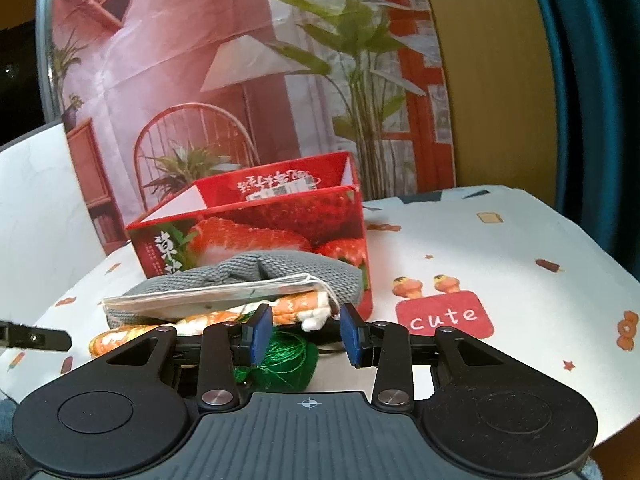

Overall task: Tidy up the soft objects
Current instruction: 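Move both open grippers back to the pile of soft items, then close the left gripper on the orange floral pouch while the right gripper grasps it too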

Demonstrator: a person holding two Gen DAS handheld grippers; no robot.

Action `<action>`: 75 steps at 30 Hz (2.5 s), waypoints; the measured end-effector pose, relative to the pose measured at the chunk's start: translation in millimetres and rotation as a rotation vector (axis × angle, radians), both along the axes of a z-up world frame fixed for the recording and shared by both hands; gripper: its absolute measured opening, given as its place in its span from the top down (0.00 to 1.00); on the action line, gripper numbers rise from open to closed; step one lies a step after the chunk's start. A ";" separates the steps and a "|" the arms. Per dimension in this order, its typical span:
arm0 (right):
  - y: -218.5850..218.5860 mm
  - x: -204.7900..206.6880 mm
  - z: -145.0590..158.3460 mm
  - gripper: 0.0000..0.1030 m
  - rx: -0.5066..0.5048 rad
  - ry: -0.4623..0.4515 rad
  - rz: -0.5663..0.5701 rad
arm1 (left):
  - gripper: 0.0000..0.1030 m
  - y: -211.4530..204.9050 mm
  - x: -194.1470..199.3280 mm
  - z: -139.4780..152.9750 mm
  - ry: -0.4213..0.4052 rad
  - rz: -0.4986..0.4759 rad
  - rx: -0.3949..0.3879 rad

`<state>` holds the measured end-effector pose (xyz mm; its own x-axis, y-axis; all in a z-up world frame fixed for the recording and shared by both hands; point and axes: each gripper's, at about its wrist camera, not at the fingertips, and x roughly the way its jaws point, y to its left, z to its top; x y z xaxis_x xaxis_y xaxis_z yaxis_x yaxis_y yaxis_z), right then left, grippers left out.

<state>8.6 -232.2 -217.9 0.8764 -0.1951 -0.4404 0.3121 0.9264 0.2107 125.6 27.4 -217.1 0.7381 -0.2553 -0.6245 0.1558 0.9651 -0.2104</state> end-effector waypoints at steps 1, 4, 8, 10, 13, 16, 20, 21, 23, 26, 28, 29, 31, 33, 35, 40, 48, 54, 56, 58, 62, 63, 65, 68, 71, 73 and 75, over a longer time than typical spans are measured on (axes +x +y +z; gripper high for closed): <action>-0.3 0.2 0.0 0.66 0.000 0.000 0.000 | 0.27 0.3 -0.4 -0.8 0.001 0.001 -0.003; -1.2 0.7 -1.8 0.66 0.018 0.010 -0.007 | 0.27 -0.3 1.3 -3.4 0.011 0.008 -0.006; -2.8 2.6 -3.4 0.66 0.023 0.017 -0.013 | 0.31 -2.0 0.2 -1.7 -0.001 -0.008 -0.026; -4.5 3.1 -4.0 0.66 0.023 0.017 -0.012 | 0.36 -3.6 -0.7 0.1 -0.015 -0.040 -0.045; -5.3 4.7 -4.6 0.66 0.022 0.019 -0.015 | 0.38 -15.0 -3.0 0.9 -0.034 -0.102 -0.040; -6.4 6.5 -5.9 0.66 0.025 0.022 -0.015 | 0.38 -30.9 -4.4 -1.8 -0.034 -0.163 -0.005; -5.4 7.2 -6.8 0.66 0.023 0.023 -0.009 | 0.37 -43.1 -3.6 -5.5 -0.036 -0.218 0.000; -5.4 7.9 -7.0 0.66 0.023 0.025 -0.005 | 0.37 -46.4 -3.0 -5.3 -0.042 -0.230 0.004; -4.6 9.3 -8.1 0.66 0.020 0.030 0.003 | 0.37 -52.9 -0.9 -5.3 -0.057 -0.246 0.018; -3.6 11.7 -10.1 0.66 0.018 0.038 0.012 | 0.37 -61.8 6.2 -7.7 -0.065 -0.255 0.040; -2.9 12.8 -10.9 0.66 0.014 0.040 0.019 | 0.38 -65.4 11.1 -10.9 -0.055 -0.258 0.049; -2.6 13.1 -11.4 0.66 0.013 0.041 0.022 | 0.47 -66.6 12.6 -12.3 -0.052 -0.257 0.055; -2.2 13.5 -12.2 0.65 0.011 0.039 0.025 | 0.62 -67.2 15.8 -16.1 -0.040 -0.246 0.063; -2.9 13.8 -12.8 0.61 0.012 0.038 0.026 | 0.70 -63.4 18.1 -18.1 -0.030 -0.229 0.057; -3.1 13.6 -12.5 0.61 0.014 0.034 0.024 | 0.72 -59.8 19.1 -18.4 -0.031 -0.208 0.050; -4.4 12.3 -9.5 0.61 0.015 0.006 0.021 | 0.73 -56.0 21.3 -18.7 -0.029 -0.181 0.039; -8.2 21.3 -7.7 0.61 0.032 -0.024 0.043 | 0.73 -55.6 21.3 -21.9 -0.019 -0.159 0.025; -9.9 33.9 -12.3 0.64 0.084 -0.023 0.088 | 0.73 -55.9 22.3 -23.9 -0.014 -0.156 0.025; -9.7 36.7 -12.8 0.66 0.096 -0.021 0.100 | 0.73 -55.4 22.2 -24.9 -0.012 -0.154 0.025; -8.9 37.8 -12.8 0.66 0.099 -0.020 0.106 | 0.73 -55.2 22.1 -26.3 -0.011 -0.153 0.025; -10.3 39.5 -12.4 0.76 0.106 -0.014 0.125 | 0.73 -54.8 22.5 -27.0 -0.015 -0.149 0.020; -10.0 40.2 -12.2 0.79 0.100 -0.007 0.130 | 0.74 -54.3 22.4 -26.3 -0.019 -0.148 0.018; -9.8 40.8 -10.0 0.82 0.093 0.000 0.141 | 0.76 -53.5 22.3 -22.7 -0.038 -0.146 0.014; -13.0 41.3 -2.0 0.83 0.101 -0.007 0.156 | 0.77 -52.0 21.5 -14.4 -0.075 -0.147 0.002; -17.6 42.8 8.5 0.84 0.113 -0.025 0.162 | 0.77 -51.4 21.3 -4.5 -0.116 -0.150 -0.001; -19.5 43.6 15.8 0.84 0.120 -0.041 0.166 | 0.77 -50.9 22.5 2.8 -0.138 -0.150 -0.008; -22.8 44.6 23.2 0.84 0.132 -0.056 0.167 | 0.77 -51.7 24.7 10.5 -0.153 -0.149 -0.016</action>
<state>53.2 -255.0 -194.7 0.9155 0.0109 -0.4023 0.1413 0.9273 0.3466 150.3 -24.2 -206.7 0.7773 -0.3780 -0.5029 0.3282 0.9256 -0.1885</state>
